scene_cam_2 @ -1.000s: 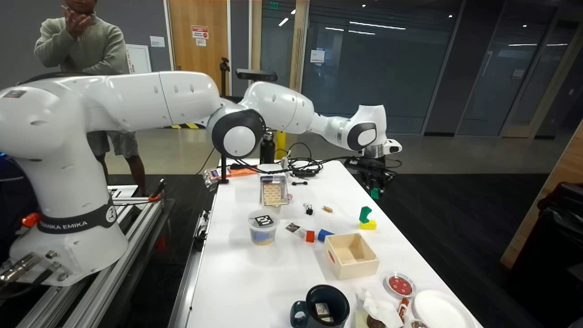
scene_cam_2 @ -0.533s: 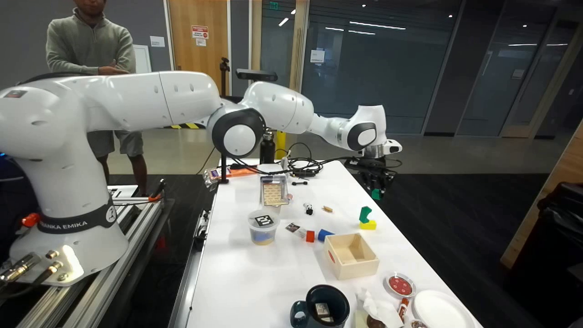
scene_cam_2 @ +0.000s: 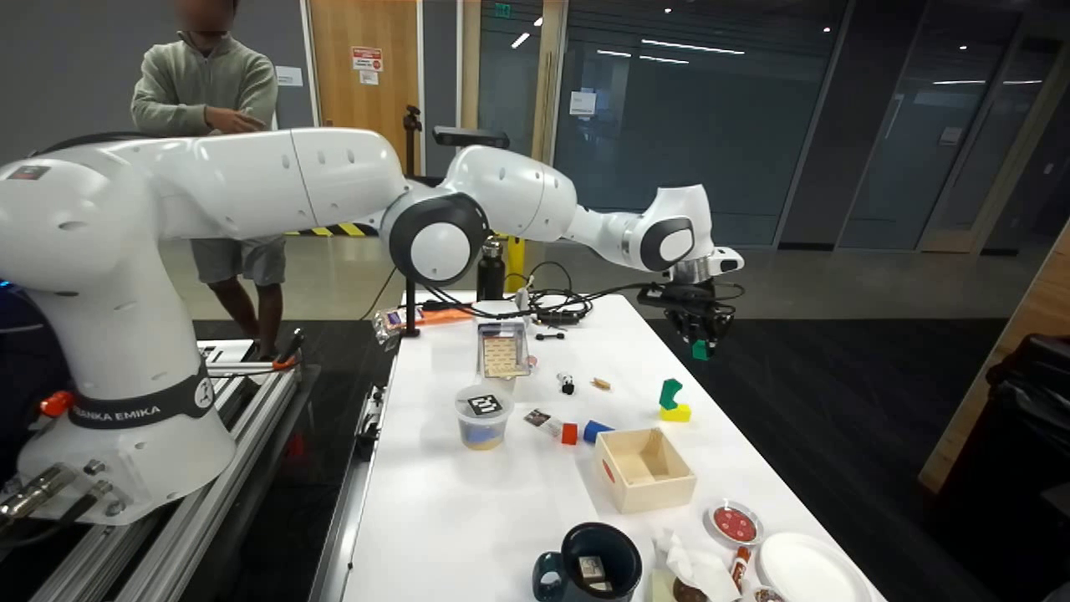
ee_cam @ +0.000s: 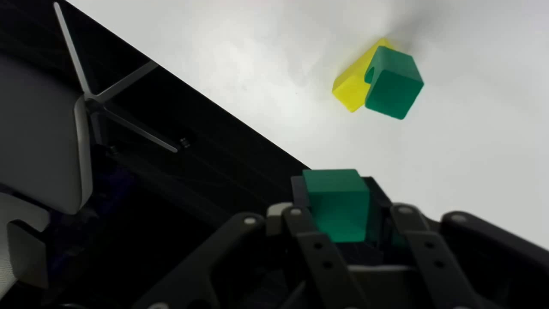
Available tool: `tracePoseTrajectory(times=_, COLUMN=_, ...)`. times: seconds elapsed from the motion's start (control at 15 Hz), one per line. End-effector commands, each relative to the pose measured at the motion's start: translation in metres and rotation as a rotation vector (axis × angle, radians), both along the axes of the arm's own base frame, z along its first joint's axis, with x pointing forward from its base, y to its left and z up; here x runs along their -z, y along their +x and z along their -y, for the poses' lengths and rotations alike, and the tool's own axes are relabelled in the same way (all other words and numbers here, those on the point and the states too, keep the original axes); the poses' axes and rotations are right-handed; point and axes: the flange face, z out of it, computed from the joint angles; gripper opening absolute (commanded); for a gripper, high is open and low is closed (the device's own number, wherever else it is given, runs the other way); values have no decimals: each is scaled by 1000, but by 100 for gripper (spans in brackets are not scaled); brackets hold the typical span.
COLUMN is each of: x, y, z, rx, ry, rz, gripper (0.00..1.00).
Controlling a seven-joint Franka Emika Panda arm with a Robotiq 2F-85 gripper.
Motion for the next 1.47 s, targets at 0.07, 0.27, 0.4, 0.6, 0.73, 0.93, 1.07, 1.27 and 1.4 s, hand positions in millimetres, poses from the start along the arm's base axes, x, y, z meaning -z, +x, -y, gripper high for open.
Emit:
tracePoseTrajectory(times=0.07, x=-10, y=-2, z=-1, rx=-9, ry=-4, rz=-34, gripper=9)
tracePoseTrajectory(times=0.27, x=-9, y=-4, z=-3, rx=-25, ry=1, rz=-57, gripper=9)
tracePoseTrajectory(times=0.4, x=-9, y=-6, z=-6, rx=-37, ry=9, rz=-76, gripper=9)
tracePoseTrajectory(times=0.6, x=-10, y=-9, z=-11, rx=-69, ry=33, rz=-119, gripper=9)
tracePoseTrajectory(times=0.73, x=-10, y=-13, z=-14, rx=-84, ry=44, rz=-157, gripper=9)
tracePoseTrajectory(times=0.93, x=-7, y=-18, z=-13, rx=-86, ry=44, rz=-216, gripper=9)
tracePoseTrajectory(times=1.07, x=-3, y=-20, z=-10, rx=-78, ry=34, rz=-249, gripper=9)
tracePoseTrajectory(times=1.27, x=4, y=-21, z=-8, rx=-84, ry=32, rz=-266, gripper=9)
tracePoseTrajectory(times=1.4, x=5, y=-20, z=-9, rx=-101, ry=43, rz=-246, gripper=9)
